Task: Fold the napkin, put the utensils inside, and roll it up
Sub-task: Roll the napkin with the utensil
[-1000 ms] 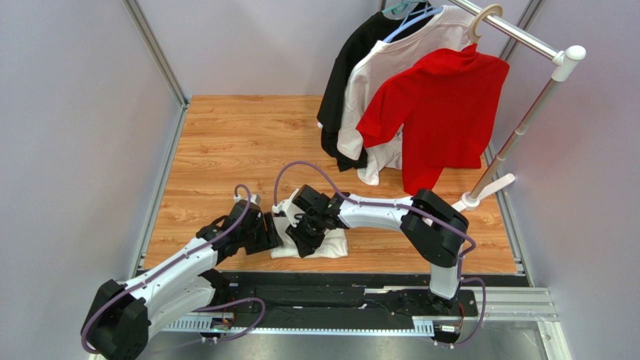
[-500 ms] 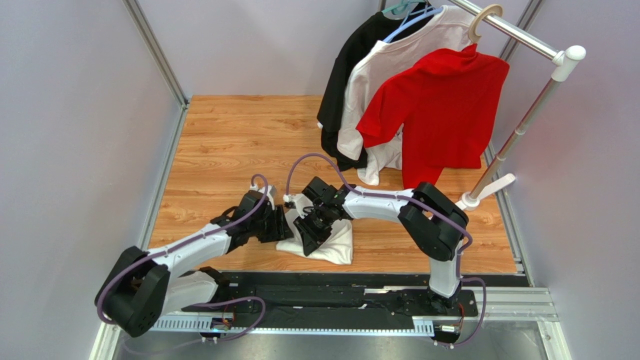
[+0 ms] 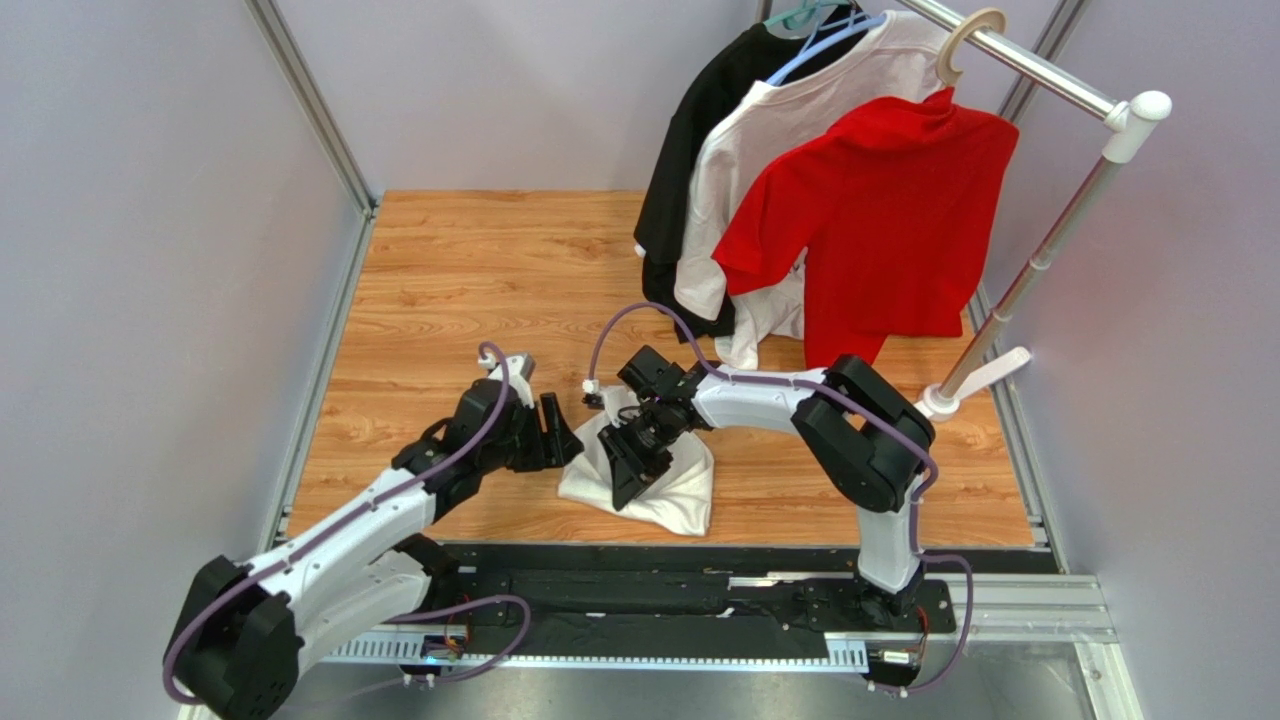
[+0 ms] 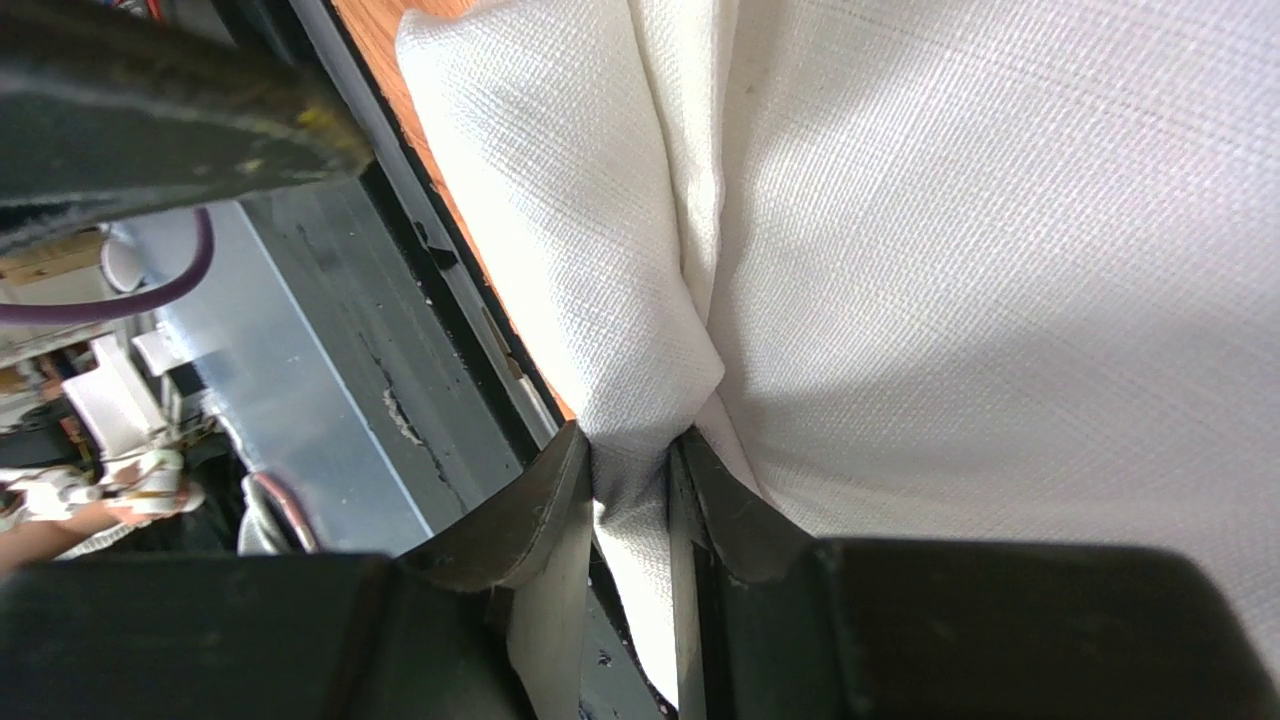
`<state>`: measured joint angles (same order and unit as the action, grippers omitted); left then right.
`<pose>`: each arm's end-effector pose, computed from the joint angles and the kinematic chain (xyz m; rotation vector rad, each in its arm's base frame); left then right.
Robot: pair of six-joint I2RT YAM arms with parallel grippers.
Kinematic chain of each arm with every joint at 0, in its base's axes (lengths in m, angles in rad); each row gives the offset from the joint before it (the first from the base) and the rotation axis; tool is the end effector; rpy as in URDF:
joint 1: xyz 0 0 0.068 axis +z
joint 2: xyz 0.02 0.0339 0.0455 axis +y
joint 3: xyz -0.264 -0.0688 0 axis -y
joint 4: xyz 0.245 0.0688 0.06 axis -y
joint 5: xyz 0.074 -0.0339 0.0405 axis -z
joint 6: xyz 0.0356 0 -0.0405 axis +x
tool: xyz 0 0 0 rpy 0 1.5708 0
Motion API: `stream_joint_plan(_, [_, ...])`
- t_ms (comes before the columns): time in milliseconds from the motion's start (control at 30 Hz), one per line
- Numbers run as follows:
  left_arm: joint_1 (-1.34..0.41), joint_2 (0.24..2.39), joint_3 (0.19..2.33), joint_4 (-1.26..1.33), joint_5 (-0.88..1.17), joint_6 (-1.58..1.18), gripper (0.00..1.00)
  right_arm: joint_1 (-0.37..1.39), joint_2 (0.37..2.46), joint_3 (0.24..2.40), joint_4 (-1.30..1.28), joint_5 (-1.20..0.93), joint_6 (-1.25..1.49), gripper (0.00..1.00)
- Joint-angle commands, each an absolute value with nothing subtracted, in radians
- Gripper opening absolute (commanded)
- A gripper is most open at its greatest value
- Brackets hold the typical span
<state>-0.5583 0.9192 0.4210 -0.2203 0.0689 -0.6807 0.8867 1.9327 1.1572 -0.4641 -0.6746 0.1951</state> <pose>0.1567 -0.1007 0.1870 -0.1090 2.3919 -0.6982 0.2125 0.2958 0.1355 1.1275 -2.6349 -1.1064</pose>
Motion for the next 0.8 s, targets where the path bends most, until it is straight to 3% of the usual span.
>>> stream_joint_plan(0, [-0.558, 0.844, 0.341, -0.203, 0.089, -0.715, 0.66, 0.868, 2.043, 1.132, -0.555, -0.569, 0.169, 0.05])
stream_joint_plan(333, [-0.558, 0.910, 0.298, -0.091, 0.161, -0.736, 0.62, 0.827, 2.132, 1.170, -0.565, -0.640, 0.144, 0.02])
stream_joint_plan(767, [-0.560, 0.933, 0.264, -0.041, 0.195, -0.747, 0.47, 0.795, 2.183, 1.215, -0.586, -0.632, 0.133, 0.01])
